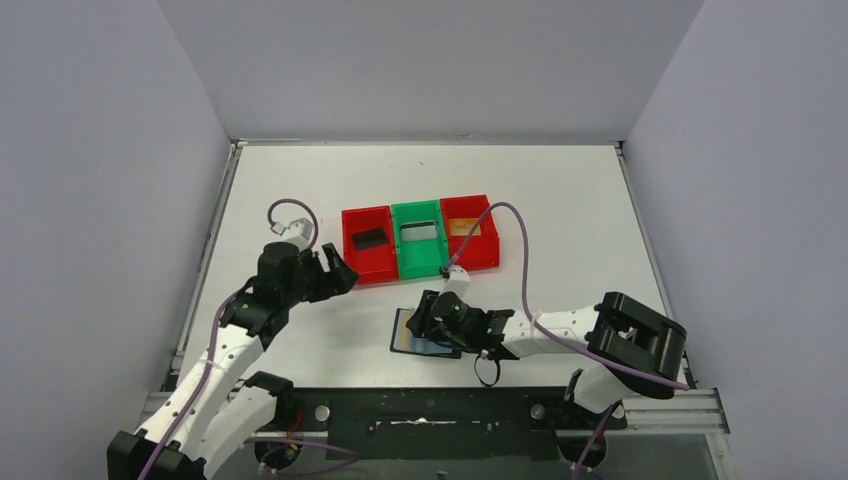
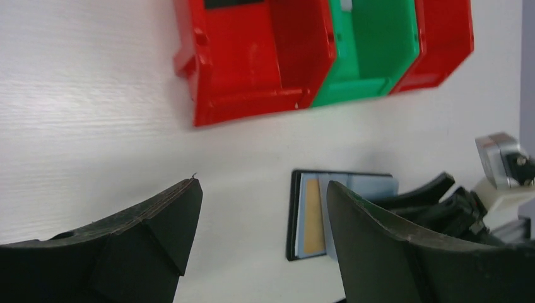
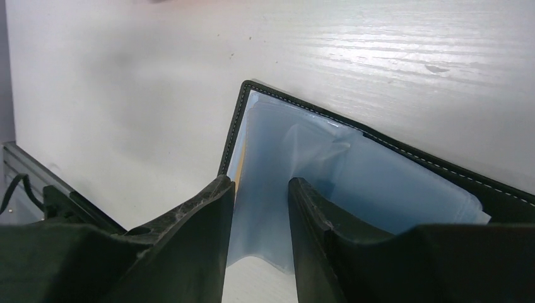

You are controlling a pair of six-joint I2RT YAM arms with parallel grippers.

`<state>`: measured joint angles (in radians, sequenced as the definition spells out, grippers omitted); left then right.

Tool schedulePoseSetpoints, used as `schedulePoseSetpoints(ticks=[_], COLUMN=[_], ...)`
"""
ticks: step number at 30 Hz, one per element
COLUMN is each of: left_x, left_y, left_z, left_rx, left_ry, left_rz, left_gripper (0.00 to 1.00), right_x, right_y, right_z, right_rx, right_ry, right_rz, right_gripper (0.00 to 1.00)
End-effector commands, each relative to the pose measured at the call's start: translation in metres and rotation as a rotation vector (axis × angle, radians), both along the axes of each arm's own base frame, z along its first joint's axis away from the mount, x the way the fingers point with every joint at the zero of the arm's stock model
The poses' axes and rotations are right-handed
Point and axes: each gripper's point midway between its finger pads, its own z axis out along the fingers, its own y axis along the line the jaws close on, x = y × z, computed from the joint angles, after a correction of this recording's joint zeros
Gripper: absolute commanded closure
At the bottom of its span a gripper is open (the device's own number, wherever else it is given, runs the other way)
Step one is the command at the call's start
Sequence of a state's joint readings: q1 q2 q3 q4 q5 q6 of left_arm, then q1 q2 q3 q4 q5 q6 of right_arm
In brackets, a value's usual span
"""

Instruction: Take the credit cards out of the card holder

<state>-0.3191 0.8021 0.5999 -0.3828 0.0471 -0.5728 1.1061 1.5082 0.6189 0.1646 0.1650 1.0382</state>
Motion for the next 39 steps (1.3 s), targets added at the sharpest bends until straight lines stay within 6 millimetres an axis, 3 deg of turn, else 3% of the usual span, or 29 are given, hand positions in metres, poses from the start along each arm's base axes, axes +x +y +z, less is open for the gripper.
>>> schedulePoseSetpoints(ticks=[1,10,15,24,34,39], left_x=[-0.022,-0.065,-0.072,-0.071,-0.085,-0.098], left_y=[-0.06,-0.118,-0.118,-0.116,-0.133,-0.144], left_z=[0.003,-0.014,-0.033,-0.042,-0.041,-0.051], left_rx=[-0.247,-0.262,-0.259,-0.241,-0.322,-0.326], left_ry=[0.062,0.152,0.161,0.149,0.174,0.235], left_rz=[-0.27,-0.544,-0.485,-0.49,-0.573,-0.64], left_gripper=[0.29,0.32,0.34,0.34,0.34,0.34], right_x=[0.013,0.014,0.015,0.017,0.017,0.019], right_y=[0.016,0.013,0.013,0.015,0.013,0.011], right_z=[0.041,0.035,0.03,0.028,0.024,0.023], right_rx=[0.245,0.252,0.226,0.217,0.202,0.2], right_ry=[-0.058,-0.041,-0.02,-0.016,-0.008,-0.003], right_rz=[-0.021,-0.034,-0.042,-0.044,-0.061,-0.081], right_gripper=[0.64,0.64,0.64,0.64,0.64,0.64])
